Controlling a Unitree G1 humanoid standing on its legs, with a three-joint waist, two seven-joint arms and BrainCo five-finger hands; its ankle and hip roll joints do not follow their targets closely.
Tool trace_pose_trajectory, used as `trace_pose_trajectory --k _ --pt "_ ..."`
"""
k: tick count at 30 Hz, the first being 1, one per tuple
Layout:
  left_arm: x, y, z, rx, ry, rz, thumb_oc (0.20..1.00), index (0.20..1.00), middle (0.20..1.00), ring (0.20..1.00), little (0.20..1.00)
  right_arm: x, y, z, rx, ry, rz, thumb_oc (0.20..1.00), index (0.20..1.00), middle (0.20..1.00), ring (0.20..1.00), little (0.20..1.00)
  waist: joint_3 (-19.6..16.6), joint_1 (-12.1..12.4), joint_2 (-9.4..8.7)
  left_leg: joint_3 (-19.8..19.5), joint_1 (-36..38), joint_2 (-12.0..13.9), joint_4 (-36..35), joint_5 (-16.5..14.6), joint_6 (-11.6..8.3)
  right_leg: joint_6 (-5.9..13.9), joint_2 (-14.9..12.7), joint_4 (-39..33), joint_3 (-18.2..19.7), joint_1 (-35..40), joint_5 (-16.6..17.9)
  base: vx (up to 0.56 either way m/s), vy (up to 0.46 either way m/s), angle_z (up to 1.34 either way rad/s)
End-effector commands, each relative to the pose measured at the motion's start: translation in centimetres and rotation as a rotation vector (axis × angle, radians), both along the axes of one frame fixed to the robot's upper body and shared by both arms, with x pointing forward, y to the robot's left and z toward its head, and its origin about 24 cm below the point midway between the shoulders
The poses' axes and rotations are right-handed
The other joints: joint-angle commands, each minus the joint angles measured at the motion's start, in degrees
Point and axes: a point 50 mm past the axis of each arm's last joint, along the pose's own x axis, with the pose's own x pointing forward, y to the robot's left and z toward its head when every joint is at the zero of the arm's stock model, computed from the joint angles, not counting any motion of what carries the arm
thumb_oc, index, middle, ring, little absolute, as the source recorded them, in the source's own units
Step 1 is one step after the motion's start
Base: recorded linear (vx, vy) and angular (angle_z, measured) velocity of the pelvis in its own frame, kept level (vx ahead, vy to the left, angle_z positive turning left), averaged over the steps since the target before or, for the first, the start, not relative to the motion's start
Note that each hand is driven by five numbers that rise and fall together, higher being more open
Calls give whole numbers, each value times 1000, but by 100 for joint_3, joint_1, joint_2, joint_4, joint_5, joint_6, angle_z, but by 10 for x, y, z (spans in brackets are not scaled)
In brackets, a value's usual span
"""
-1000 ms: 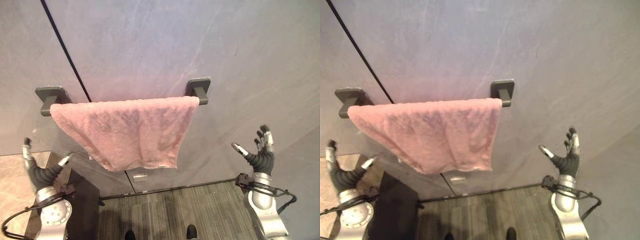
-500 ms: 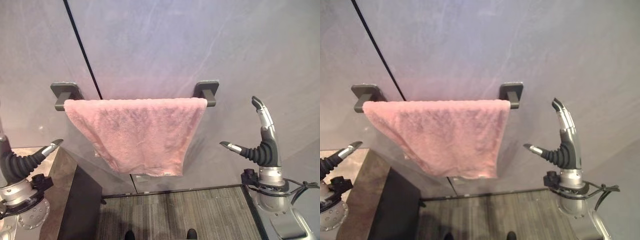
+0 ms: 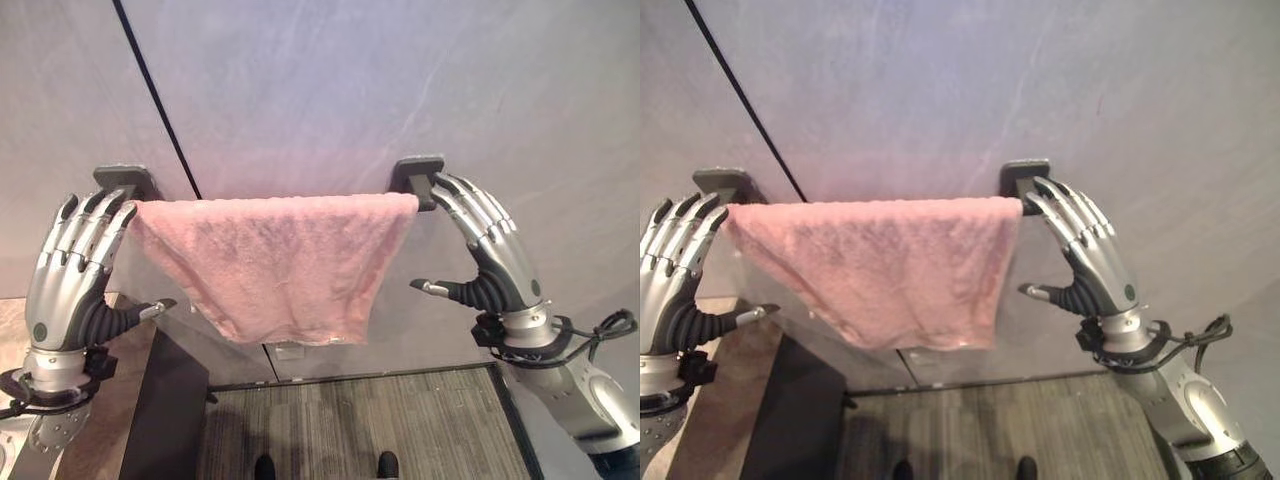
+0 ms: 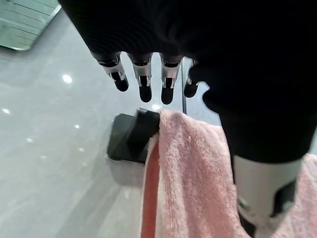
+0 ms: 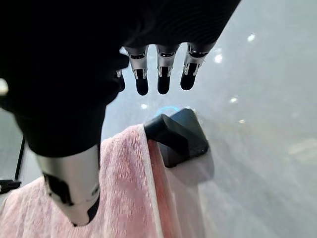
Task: Put brush and paste in cup on sink, flatten towel.
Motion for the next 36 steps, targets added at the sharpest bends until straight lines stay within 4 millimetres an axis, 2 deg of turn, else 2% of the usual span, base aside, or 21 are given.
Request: trace_pose_trajectory --k 1,6,8,10,20,21,26,32,33,36 --pt "7 -5 25 105 -75 -57 1000 1000 1000 1000 1000 -7 23 29 -29 -145 133 1000 1000 1000 1000 1000 26 79 -261 76 134 22 52 -260 -30 365 -399 6 112 -252 420 1 11 -18" --pt "11 -6 28 116 -67 -62 1000 1000 1000 1000 1000 -2 34 35 -105 -138 179 1000 1000 1000 1000 1000 53 85 -289 115 145 21 54 -278 -23 363 -379 6 146 -288 424 0 1 -6" --pt "13 -4 27 119 -38 -53 1000 1000 1000 1000 1000 6 36 32 -166 -83 173 1000 1000 1000 1000 1000 81 98 -314 137 133 22 59 -278 -23 360 -361 6 176 -321 423 2 0 -2" --pt "14 -1 27 119 -9 -42 1000 1000 1000 1000 1000 10 40 38 -239 -51 189 1000 1000 1000 1000 1000 101 115 -353 151 123 32 67 -283 -28 355 -350 6 197 -342 425 3 -8 -4" --pt "20 11 23 75 59 11 1000 1000 1000 1000 1000 26 44 42 -275 -18 142 1000 1000 1000 1000 1000 240 139 -377 156 17 28 95 -290 -19 335 -332 6 246 -451 442 6 0 -5" --pt "24 11 20 100 114 5 1000 1000 1000 1000 1000 35 48 42 -323 5 123 1000 1000 1000 1000 1000 252 186 -383 149 -7 29 93 -285 -21 326 -326 6 244 -471 440 0 0 0" --pt "30 13 21 155 182 13 1000 1000 1000 1000 1000 44 57 50 -342 1 128 1000 1000 1000 1000 1000 276 165 -353 146 -52 22 91 -284 -21 317 -328 6 244 -506 442 13 0 -1" --pt "32 14 22 283 254 8 1000 1000 1000 1000 1000 42 45 44 -351 37 102 1000 1000 1000 1000 1000 279 100 -291 154 -55 19 84 -293 -27 324 -333 6 241 -510 431 5 2 0" --pt "31 14 24 352 293 6 1000 1000 1000 1000 1000 40 38 39 -411 58 83 1000 1000 1000 1000 1000 276 69 -259 186 -31 22 85 -306 -28 335 -330 6 268 -519 435 0 0 0" --pt "26 14 27 397 325 1 1000 1000 1000 1000 1000 38 28 36 -489 84 52 1000 1000 1000 1000 1000 260 50 -252 224 9 38 84 -318 -36 340 -325 6 289 -515 429 12 3 0"
